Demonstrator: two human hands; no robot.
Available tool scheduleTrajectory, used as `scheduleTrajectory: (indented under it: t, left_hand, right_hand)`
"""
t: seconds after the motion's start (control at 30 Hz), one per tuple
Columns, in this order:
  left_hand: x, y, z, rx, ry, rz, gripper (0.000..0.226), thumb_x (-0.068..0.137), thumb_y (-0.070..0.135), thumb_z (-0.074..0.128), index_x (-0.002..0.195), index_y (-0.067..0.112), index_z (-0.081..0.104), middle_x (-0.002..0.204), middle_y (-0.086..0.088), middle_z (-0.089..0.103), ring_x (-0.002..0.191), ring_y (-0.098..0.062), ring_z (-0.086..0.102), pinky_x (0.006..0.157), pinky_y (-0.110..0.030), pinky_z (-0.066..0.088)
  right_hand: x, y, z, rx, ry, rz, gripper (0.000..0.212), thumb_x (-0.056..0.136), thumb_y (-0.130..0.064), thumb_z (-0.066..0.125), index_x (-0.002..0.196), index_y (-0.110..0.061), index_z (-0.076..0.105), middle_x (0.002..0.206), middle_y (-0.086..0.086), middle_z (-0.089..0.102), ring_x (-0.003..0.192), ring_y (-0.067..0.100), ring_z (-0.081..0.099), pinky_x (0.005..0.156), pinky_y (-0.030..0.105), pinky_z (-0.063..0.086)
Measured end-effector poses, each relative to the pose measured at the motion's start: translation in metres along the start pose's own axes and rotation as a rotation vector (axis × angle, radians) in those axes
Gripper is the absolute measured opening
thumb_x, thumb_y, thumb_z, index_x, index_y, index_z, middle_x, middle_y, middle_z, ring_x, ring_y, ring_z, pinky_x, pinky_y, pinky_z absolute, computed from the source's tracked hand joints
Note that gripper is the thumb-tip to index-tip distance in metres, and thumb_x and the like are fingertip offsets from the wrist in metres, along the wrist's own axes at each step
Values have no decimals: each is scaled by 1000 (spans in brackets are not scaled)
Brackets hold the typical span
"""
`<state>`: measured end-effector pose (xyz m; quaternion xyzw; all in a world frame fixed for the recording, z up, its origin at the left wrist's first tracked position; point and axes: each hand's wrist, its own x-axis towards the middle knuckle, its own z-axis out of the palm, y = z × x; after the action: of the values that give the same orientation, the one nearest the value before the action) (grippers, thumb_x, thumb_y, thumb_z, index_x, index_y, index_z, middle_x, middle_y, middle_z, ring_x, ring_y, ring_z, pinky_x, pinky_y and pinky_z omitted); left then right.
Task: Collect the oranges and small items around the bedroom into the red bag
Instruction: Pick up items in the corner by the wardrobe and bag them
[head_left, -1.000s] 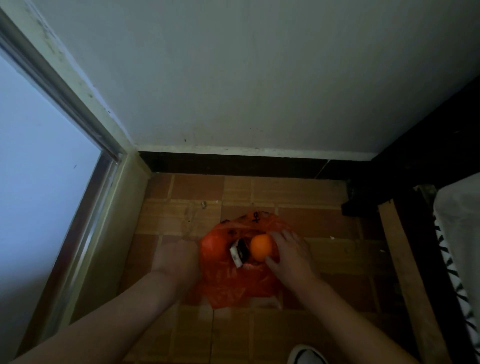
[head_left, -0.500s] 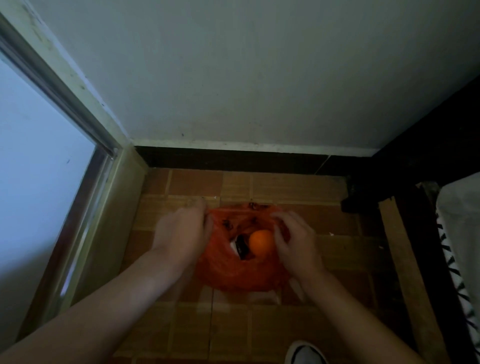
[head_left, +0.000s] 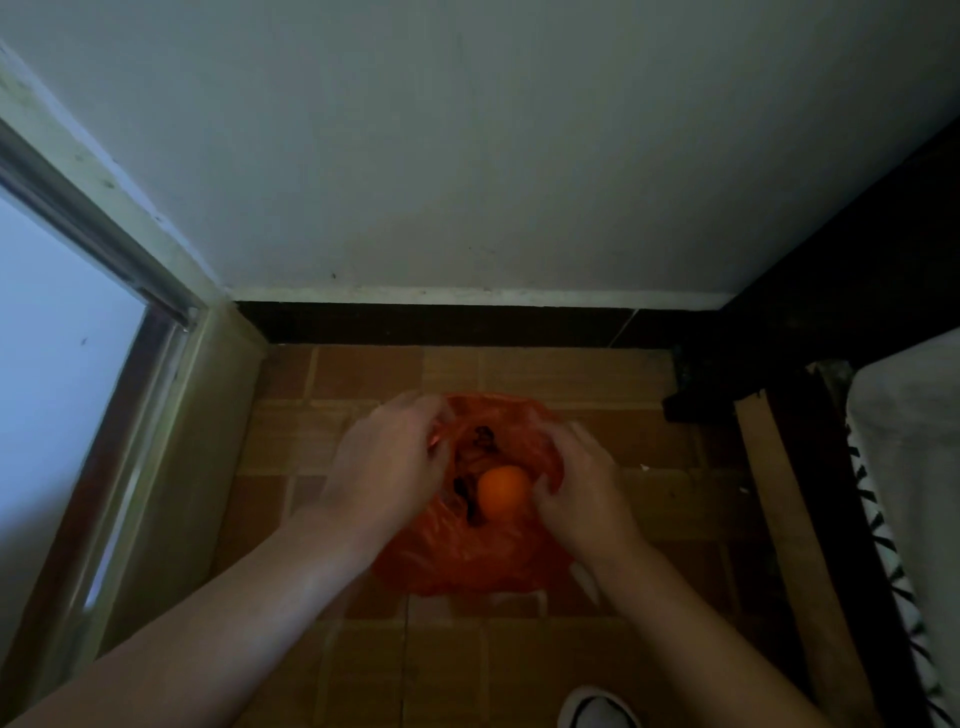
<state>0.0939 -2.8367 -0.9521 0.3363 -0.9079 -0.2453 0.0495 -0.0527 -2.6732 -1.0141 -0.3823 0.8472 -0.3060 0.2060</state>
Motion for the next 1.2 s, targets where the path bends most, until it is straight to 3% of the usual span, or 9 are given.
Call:
scheduleTrajectory:
  t: [0.17,0.27,0.33,0.47,0.57,0.63,0.87,1.0,1.2]
  left_hand:
    - [3,-5,1,-55,-31,-95,18,94,15,70,107,28,74,104,9,66,100,-15,65,82,-29,50]
    - [-7,5,-10,-245,-29,-268,24,101,13,60,100,33,72,98,13,68,91,-5,62,74,-20,45]
    - [-22,17,-23,-388,-8,-375,21,105,19,56,98,32,71,90,12,71,82,-6,68,73,-25,53]
    - [-65,48,-63,-467,1,-491,11,103,28,62,104,30,73,75,9,71,65,-3,70,61,-21,54]
    - [-97,76,-109,-372,-4,-496,18,102,32,64,115,27,75,87,9,74,77,-6,71,72,-24,60]
    - [-114,92,-143,-339,12,-489,19,101,30,65,116,23,76,92,7,74,86,-10,71,81,-31,61]
    - [-161,163,-271,-274,84,-501,20,101,30,65,116,20,75,99,8,72,88,-6,66,81,-25,55]
    - [-185,201,-349,-262,110,-478,19,101,29,66,115,19,74,102,5,72,91,-9,65,79,-23,51]
    - [-221,261,-480,-229,211,-371,14,98,23,69,105,13,77,95,-2,74,83,-17,67,77,-35,59]
  right_hand:
    - [-1,-6,-8,11,115,8,29,97,-8,62,121,-18,73,114,-2,72,102,13,67,88,26,55]
    - [-5,-24,-18,75,160,39,24,102,-15,59,121,-20,74,116,-5,73,106,9,67,93,26,54]
    - [-13,-43,-29,132,163,103,23,104,-23,58,121,-22,74,117,-8,72,108,5,65,94,24,53]
    - [-42,-89,-65,131,83,211,23,104,-31,60,121,-23,72,114,-9,71,103,5,64,86,23,52]
    - [-71,-128,-104,146,-19,248,23,101,-26,64,124,-27,69,114,-14,68,99,-5,62,85,15,53]
    - [-88,-153,-134,124,-32,218,25,99,-18,66,122,-27,70,116,-14,68,105,-2,62,92,20,55]
    - [-131,-252,-247,72,-14,192,20,95,-11,67,110,-22,74,102,-11,70,92,1,66,84,23,59]
    - [-149,-316,-313,13,-29,131,18,92,-10,69,107,-17,76,101,-5,72,89,3,62,77,3,43]
    - [-178,-421,-416,-19,-7,28,20,87,-7,70,104,-14,76,101,-2,72,89,9,63,76,5,40]
